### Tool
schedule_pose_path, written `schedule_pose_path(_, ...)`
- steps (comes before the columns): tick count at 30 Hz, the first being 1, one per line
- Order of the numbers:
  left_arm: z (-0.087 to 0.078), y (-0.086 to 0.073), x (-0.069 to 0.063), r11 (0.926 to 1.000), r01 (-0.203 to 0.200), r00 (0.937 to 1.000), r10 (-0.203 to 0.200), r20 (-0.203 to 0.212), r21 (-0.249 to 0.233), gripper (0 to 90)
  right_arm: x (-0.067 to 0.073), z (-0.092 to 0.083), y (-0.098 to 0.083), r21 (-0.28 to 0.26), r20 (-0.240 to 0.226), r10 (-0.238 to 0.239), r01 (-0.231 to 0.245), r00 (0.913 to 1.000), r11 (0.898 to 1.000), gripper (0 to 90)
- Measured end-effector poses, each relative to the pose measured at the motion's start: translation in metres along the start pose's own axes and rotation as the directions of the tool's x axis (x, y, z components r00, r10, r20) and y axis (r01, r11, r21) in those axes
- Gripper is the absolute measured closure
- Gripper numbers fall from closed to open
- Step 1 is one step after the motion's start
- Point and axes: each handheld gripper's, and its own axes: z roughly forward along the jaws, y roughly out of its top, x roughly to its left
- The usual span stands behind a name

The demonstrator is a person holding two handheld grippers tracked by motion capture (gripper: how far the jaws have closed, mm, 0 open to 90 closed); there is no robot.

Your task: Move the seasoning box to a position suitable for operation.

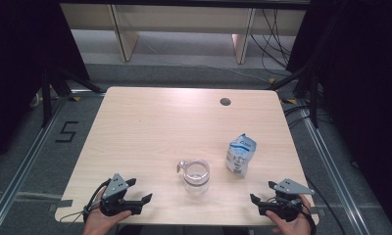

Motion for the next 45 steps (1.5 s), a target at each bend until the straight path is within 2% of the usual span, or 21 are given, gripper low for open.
schedule_pose_path(2,0.000,0.000,0.000,0.9999,0.010,0.9999,-0.010,-0.002,0.001,19.1,0.004,-0.002,0.000,0.003,0.007,0.032,-0.032,0.9995,0.999,18.2)
schedule_pose_path(5,-0.002,0.001,0.002,1.0000,-0.005,1.0000,0.005,-0.004,0.001,19.5,0.003,-0.002,0.000,0.005,0.003,0.026,-0.026,0.9997,1.000,18.7)
schedule_pose_path(7,-0.002,0.001,0.003,0.9999,0.011,0.9999,-0.011,0.001,-0.010,20.6,0.001,-0.001,0.000,-0.003,0.001,-0.008,0.008,1.0000,1.000,18.8)
schedule_pose_path(9,-0.002,0.002,0.002,0.9993,0.030,0.9995,-0.030,0.000,-0.023,22.2,0.002,-0.001,0.001,-0.004,0.000,-0.006,0.006,1.0000,1.000,19.1)
schedule_pose_path(10,-0.002,0.003,0.002,0.9997,0.018,0.9998,-0.018,-0.001,-0.016,23.2,0.001,-0.001,0.001,-0.005,-0.009,-0.022,0.022,0.9997,1.000,19.1)
schedule_pose_path(13,-0.001,0.006,0.003,0.9993,0.015,0.9998,-0.015,0.015,-0.035,26.1,0.006,-0.003,0.001,0.018,-0.001,0.017,-0.017,0.9999,1.000,19.7)
schedule_pose_path(16,-0.002,0.010,0.006,0.9985,0.006,0.9998,-0.005,0.019,-0.055,29.2,0.006,-0.002,0.001,0.014,-0.003,0.007,-0.007,1.0000,1.000,19.8)
schedule_pose_path(17,-0.002,0.012,0.007,0.9975,0.005,0.9994,-0.002,0.036,-0.070,29.2,0.004,-0.001,0.002,0.007,-0.006,-0.022,0.022,0.9997,1.000,20.0)
schedule_pose_path(18,-0.002,0.015,0.008,0.9968,-0.005,0.9993,0.008,0.036,-0.080,29.5,0.005,-0.001,0.001,0.002,-0.008,-0.018,0.018,0.9998,1.000,20.1)
schedule_pose_path(19,-0.001,0.018,0.008,0.9947,-0.011,0.9991,0.015,0.040,-0.102,30.1,0.008,-0.003,0.001,0.019,-0.006,0.024,-0.024,0.9997,1.000,20.2)
schedule_pose_path(22,0.000,0.028,0.009,0.9922,-0.037,0.9986,0.041,0.033,-0.119,31.8,0.003,-0.001,0.001,-0.005,-0.016,-0.027,0.027,0.9995,1.000,20.3)
schedule_pose_path(24,0.006,0.032,0.009,0.9907,-0.046,0.9977,0.052,0.042,-0.128,34.2,0.006,-0.002,0.001,0.004,-0.008,0.007,-0.007,0.9999,1.000,20.3)
schedule_pose_path(25,0.009,0.034,0.009,0.9897,-0.060,0.9964,0.067,0.052,-0.130,36.2,0.004,-0.001,0.001,-0.003,-0.009,-0.023,0.023,0.9997,1.000,20.3)
schedule_pose_path(29,0.025,0.040,0.006,0.9889,-0.089,0.9907,0.100,0.092,-0.119,38.3,0.004,-0.001,0.001,-0.004,-0.006,-0.021,0.021,0.9998,1.000,20.5)
schedule_pose_path(35,0.050,0.050,0.003,0.9864,-0.130,0.9838,0.141,0.111,-0.101,43.6,0.003,-0.002,0.001,-0.019,0.009,-0.026,0.026,0.9996,0.999,20.8)
schedule_pose_path(36,0.054,0.052,0.003,0.9846,-0.139,0.9803,0.152,0.126,-0.106,44.2,0.002,-0.002,0.001,-0.014,0.002,-0.044,0.044,0.9990,0.999,20.8)
schedule_pose_path(37,0.058,0.053,0.002,0.9812,-0.163,0.9753,0.176,0.134,-0.104,45.0,0.003,-0.002,0.001,-0.002,-0.006,-0.018,0.018,0.9998,1.000,20.9)
schedule_pose_path(41,0.071,0.059,-0.003,0.9751,-0.208,0.9641,0.218,0.152,-0.078,47.2,0.006,-0.001,0.001,-0.010,0.003,-0.002,0.002,1.0000,1.000,21.2)
schedule_pose_path(42,0.073,0.060,-0.004,0.9728,-0.219,0.9619,0.228,0.151,-0.076,47.8,0.004,-0.001,0.001,-0.012,0.006,-0.034,0.034,0.9994,0.999,21.2)
schedule_pose_path(44,0.078,0.062,-0.005,0.9714,-0.228,0.9593,0.236,0.155,-0.068,50.0,0.003,-0.001,0.001,-0.011,0.007,-0.037,0.037,0.9993,0.999,21.3)
schedule_pose_path(45,0.081,0.063,-0.005,0.9675,-0.242,0.9540,0.251,0.164,-0.072,50.5,0.004,-0.001,0.001,-0.010,0.001,-0.023,0.023,0.9997,1.000,21.3)
